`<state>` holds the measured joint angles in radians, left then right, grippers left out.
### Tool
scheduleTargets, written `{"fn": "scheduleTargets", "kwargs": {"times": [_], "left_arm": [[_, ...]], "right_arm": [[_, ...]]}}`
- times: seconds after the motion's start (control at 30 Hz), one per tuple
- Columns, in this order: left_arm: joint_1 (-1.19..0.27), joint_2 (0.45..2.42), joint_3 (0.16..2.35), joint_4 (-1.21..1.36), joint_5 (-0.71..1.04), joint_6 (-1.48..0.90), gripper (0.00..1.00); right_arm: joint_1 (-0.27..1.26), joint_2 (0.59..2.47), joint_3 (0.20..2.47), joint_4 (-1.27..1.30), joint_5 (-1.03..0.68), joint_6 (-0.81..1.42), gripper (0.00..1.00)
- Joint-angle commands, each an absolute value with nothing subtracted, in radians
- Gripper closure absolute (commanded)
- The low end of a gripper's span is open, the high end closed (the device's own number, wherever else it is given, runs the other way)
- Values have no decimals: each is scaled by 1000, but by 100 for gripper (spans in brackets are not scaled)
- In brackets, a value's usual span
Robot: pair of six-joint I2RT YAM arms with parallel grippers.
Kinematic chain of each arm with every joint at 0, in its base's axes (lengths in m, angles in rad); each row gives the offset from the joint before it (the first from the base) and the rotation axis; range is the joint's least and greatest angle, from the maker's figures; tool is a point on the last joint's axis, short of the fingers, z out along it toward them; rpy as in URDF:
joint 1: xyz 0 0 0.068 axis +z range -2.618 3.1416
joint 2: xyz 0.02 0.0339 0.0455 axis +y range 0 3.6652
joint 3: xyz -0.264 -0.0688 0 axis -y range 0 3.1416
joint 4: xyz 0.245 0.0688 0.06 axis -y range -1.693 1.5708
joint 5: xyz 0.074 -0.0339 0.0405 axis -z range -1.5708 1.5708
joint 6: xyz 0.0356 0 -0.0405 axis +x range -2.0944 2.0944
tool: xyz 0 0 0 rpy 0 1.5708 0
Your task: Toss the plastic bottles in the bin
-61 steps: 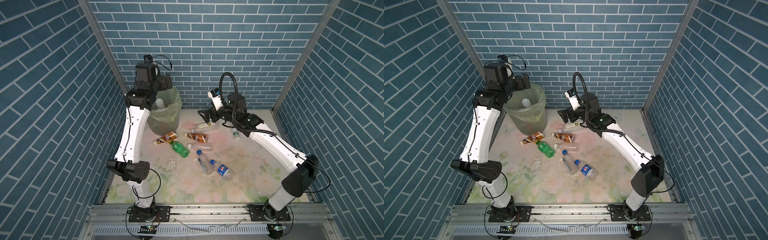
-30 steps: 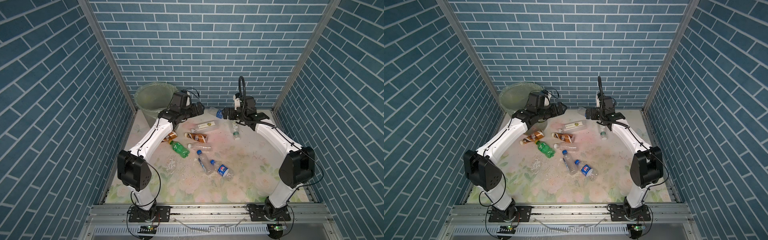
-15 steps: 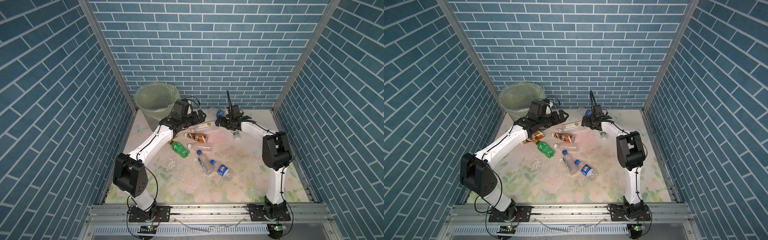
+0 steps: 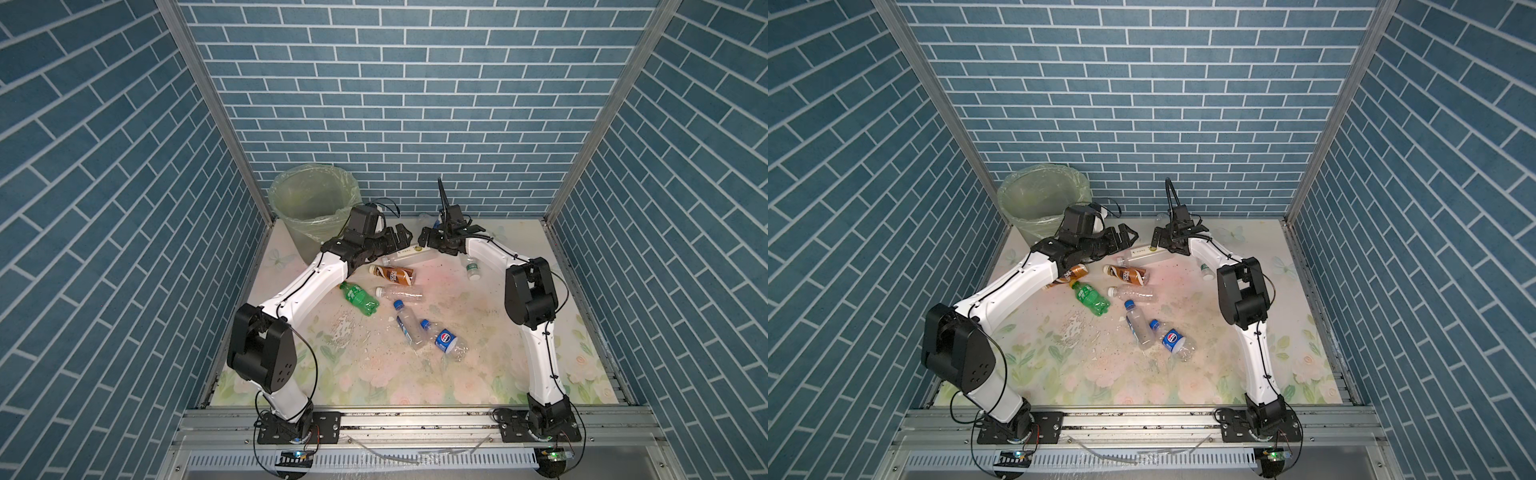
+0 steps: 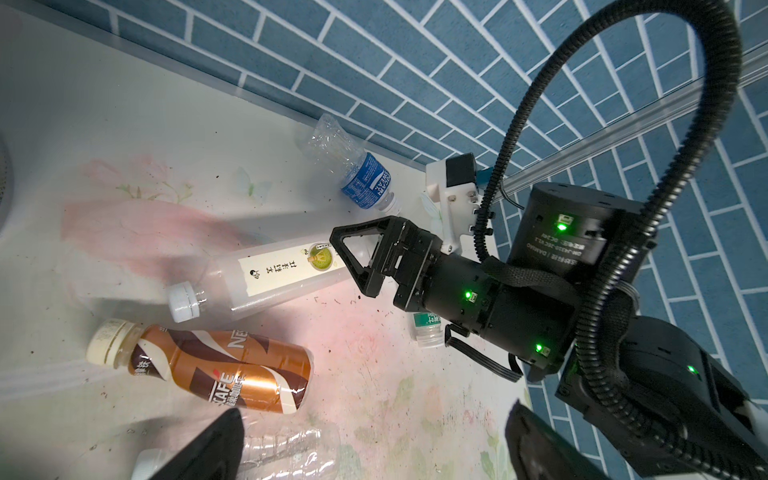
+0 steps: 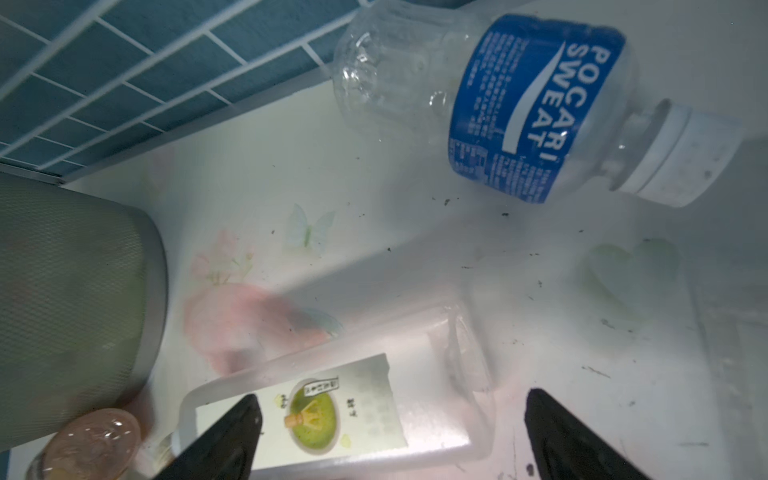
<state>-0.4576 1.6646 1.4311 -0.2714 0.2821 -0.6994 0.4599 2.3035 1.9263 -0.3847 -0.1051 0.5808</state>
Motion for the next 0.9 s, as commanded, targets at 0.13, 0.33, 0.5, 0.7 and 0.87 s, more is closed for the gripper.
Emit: {"fn": "scheduleTargets", "kwargs": {"times": [0.13,0.33,0.5,0.7,0.87], "left_arm": [[-461,1684,1417,-267,290,-698,1],[-461,1698,1417,-267,298,-706,1],[-461,1699,1414,-269,296,-707,1],[-461,1685,1405,-273,278,-695,1],[-462,1687,1397,-270,278,-696,1]], "right_arm": [[462,2350,2003,-419,-146,495,2],[471,2333,1994,-396,-177,507,4],[474,2296,1940,-356,-202,535,5],[480,2238,1874,-326,-204,547,5],[485,2200,1813,-297,-210,563,6]]}}
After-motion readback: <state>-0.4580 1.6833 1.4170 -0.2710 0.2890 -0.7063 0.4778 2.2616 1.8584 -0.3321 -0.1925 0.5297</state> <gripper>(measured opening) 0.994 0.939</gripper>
